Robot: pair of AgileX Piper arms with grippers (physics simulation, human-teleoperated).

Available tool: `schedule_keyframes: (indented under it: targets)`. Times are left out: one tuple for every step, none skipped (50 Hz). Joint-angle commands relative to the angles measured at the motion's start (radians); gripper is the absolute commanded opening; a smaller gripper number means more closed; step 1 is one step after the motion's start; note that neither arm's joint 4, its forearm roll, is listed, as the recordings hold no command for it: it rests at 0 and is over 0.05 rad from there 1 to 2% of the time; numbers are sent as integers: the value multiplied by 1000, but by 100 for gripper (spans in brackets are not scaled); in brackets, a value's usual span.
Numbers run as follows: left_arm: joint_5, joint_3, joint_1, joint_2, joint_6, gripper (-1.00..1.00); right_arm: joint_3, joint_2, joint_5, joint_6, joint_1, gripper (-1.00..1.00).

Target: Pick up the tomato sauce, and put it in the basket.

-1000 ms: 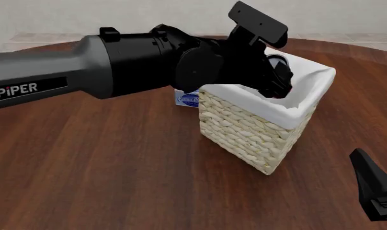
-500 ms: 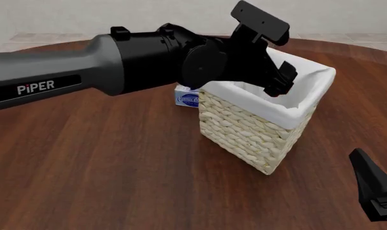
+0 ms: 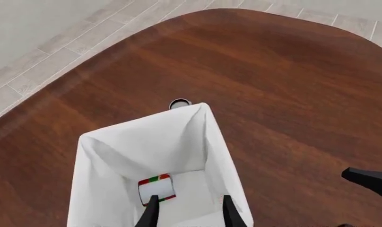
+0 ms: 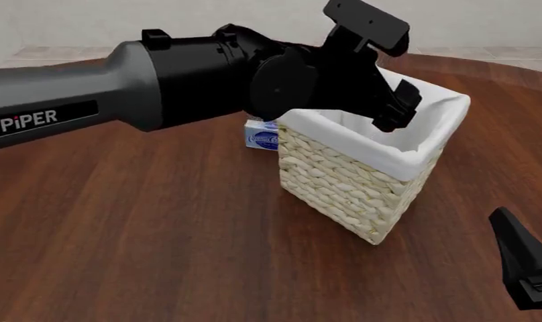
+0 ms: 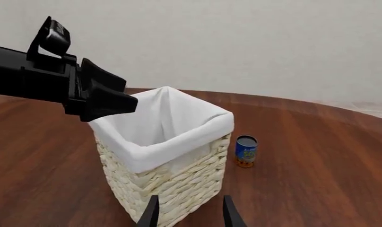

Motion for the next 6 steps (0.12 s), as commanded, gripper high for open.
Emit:
schedule_keyframes:
  targets:
    - [17, 8, -4, -40, 1, 100, -1, 0, -1, -7, 4, 100]
    - [19, 10, -6, -46, 1, 100, -1, 0, -1, -7, 5, 100]
    - [23, 11, -6, -55, 3, 100, 0, 0, -2, -8, 6, 100]
    - [26, 11, -6, -61, 3, 100, 0, 0, -2, -9, 6, 100]
    - [29, 13, -9, -69, 4, 100, 0, 0, -2, -10, 7, 100]
    - [29, 13, -9, -69, 4, 100, 0, 0, -2, -10, 7, 100]
